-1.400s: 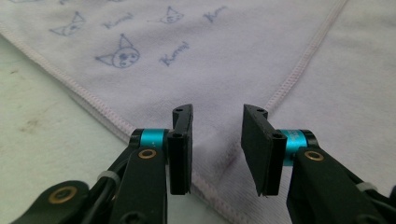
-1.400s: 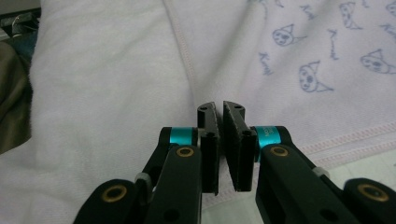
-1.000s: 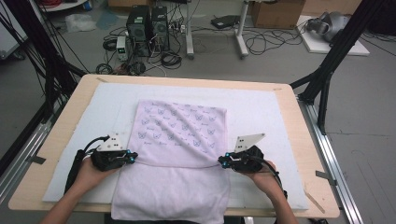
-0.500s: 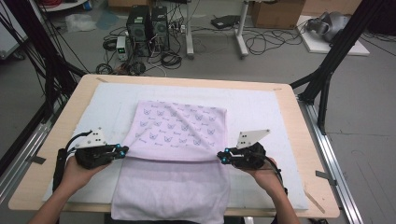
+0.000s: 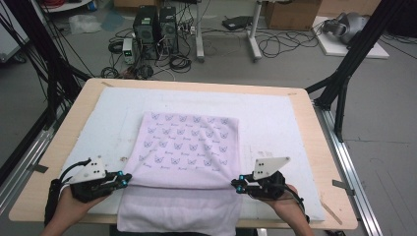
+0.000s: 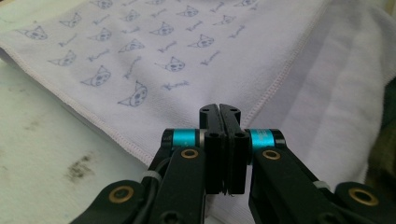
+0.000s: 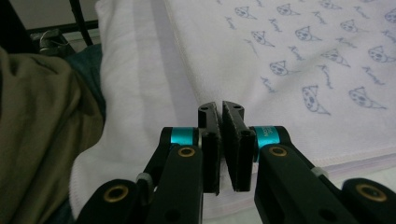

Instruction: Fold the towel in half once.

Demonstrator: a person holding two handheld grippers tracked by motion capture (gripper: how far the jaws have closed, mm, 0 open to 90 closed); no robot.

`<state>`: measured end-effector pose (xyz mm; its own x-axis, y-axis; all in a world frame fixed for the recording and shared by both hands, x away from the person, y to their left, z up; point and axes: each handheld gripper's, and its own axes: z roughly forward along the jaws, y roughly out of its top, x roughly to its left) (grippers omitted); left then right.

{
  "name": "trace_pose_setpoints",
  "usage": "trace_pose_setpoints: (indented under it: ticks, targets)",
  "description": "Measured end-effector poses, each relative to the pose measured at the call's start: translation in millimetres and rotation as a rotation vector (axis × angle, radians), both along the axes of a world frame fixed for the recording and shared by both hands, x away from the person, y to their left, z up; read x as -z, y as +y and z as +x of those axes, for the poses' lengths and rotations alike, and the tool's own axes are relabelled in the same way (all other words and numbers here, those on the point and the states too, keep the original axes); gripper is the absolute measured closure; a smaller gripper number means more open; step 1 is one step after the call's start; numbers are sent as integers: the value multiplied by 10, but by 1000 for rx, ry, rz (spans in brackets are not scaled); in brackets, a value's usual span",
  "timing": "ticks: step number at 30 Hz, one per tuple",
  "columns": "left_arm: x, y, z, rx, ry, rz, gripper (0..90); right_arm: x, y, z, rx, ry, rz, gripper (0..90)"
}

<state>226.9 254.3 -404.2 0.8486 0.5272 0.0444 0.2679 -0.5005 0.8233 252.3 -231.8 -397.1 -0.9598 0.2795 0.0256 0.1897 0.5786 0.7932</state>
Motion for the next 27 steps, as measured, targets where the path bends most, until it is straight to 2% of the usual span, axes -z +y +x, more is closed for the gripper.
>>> trace_pose_setpoints:
  ticks: [6, 10, 12, 13, 16, 20, 23, 24, 26, 27]
  targets:
    - [36, 4, -290, 22, 12, 10, 882, 30, -5, -208, -27, 4, -10, 857]
    - [61, 20, -416, 39, 10, 20, 881, 61, -6, -344, -51, 20, -8, 855]
    - [96, 19, -396, 41, 24, 21, 849, 98, -3, -366, -62, 26, -9, 791]
    - [110, 19, -370, 42, 28, 21, 802, 117, -3, -346, -54, 46, -4, 771]
    - [155, -3, -255, 38, 39, 28, 707, 130, -10, -251, -40, 53, 19, 718]
    - [262, -62, -95, 52, 75, 66, 653, 206, 68, -82, -26, 67, -19, 684]
    - [370, -103, -40, 70, 103, 91, 663, 329, 157, -8, -51, 82, -55, 681]
    - [380, -98, -39, 70, 98, 76, 679, 369, 178, 5, -56, 89, -75, 695]
    - [372, -91, -34, 80, 101, 75, 778, 442, 212, 21, -68, 108, -97, 752]
    - [370, -93, -39, 81, 97, 76, 845, 449, 213, 21, -68, 105, -90, 810]
